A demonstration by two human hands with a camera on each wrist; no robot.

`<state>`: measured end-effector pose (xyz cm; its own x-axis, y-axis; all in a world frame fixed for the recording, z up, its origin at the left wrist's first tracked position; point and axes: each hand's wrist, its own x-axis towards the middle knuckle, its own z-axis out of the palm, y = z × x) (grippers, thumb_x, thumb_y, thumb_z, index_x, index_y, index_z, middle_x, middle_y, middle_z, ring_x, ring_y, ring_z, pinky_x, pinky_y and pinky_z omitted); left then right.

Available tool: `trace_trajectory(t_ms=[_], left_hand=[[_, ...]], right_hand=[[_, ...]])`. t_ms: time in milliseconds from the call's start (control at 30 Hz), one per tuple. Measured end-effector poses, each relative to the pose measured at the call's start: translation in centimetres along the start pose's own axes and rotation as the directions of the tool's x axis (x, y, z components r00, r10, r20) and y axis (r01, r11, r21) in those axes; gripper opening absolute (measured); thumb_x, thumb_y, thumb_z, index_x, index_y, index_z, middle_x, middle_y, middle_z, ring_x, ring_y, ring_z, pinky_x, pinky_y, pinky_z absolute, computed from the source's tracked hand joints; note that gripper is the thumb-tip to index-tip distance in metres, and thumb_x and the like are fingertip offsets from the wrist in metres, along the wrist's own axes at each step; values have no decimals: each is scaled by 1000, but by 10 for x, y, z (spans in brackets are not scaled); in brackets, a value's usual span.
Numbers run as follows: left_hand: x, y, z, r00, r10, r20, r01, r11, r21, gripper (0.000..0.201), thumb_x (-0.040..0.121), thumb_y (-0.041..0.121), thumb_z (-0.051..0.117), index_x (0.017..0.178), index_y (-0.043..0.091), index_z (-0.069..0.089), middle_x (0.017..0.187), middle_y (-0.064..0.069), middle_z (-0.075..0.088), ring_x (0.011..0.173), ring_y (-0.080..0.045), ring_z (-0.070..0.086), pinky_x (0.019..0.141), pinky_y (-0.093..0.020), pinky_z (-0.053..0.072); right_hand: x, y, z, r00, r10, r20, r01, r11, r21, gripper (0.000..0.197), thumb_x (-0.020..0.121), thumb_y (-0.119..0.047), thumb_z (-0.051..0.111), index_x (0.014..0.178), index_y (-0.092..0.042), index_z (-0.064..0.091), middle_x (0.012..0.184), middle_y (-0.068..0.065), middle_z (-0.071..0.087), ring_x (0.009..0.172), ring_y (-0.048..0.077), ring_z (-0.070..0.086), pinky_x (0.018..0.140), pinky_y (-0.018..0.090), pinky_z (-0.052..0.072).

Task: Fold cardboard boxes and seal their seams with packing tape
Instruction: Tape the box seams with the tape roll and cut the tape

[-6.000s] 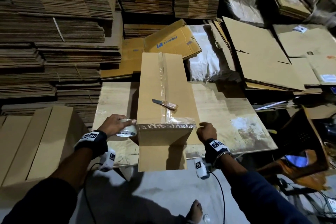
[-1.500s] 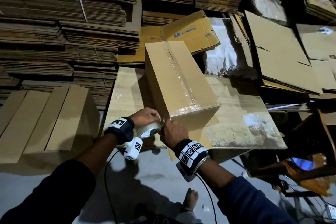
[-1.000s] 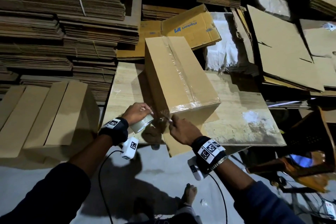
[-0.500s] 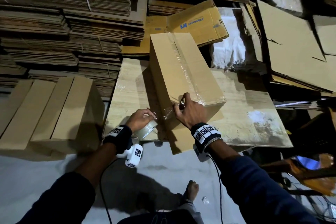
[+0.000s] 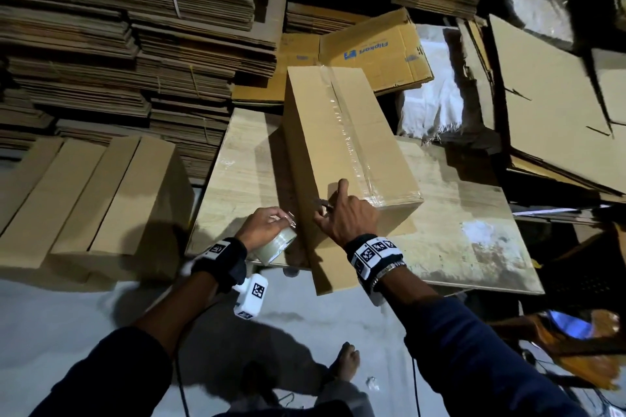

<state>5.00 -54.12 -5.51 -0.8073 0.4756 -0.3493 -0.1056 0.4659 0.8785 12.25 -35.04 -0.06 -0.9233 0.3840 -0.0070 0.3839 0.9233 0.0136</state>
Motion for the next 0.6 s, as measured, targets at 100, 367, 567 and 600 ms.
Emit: trace_trajectory(t_ms=[100,367,567,600], left_hand=[[0,3,1,1000,-2,-8,2,1000,27,10,98,13,69,99,6,76,116,-3,76,95,-11,67,64,2,36],[6,31,-3,991,-27,-129,11,993,-121,28,97,46,71,89,19,73,93,-1,74,89,-27,70,80,-35,55],[26,55,2,971,-95,-218,62,986,-153,62,63,75,85,83,18,73,96,3,77,95,-23,71,92,-38,57],[29,55,2,971,-117,-210,87,985,-146,70,53,81,83,81,18,73,95,4,77,95,-22,72,94,-41,58]], right_hand=[[7,-2,-6,996,2,89,-1,1000,-10,84,80,-69,73,128,-15,29,95,9,72,80,34,70,63,36,48],[11,19,-18,986,-125,111,119,991,55,109,59,-107,45,117,-16,31,71,1,60,68,31,67,56,35,47],[22,23,-12,975,-139,171,126,988,87,102,65,-75,83,128,-17,28,93,14,71,80,37,68,61,38,48],[21,23,-10,977,-138,165,124,988,91,98,67,-69,85,127,-17,29,92,13,71,79,36,68,60,38,47]])
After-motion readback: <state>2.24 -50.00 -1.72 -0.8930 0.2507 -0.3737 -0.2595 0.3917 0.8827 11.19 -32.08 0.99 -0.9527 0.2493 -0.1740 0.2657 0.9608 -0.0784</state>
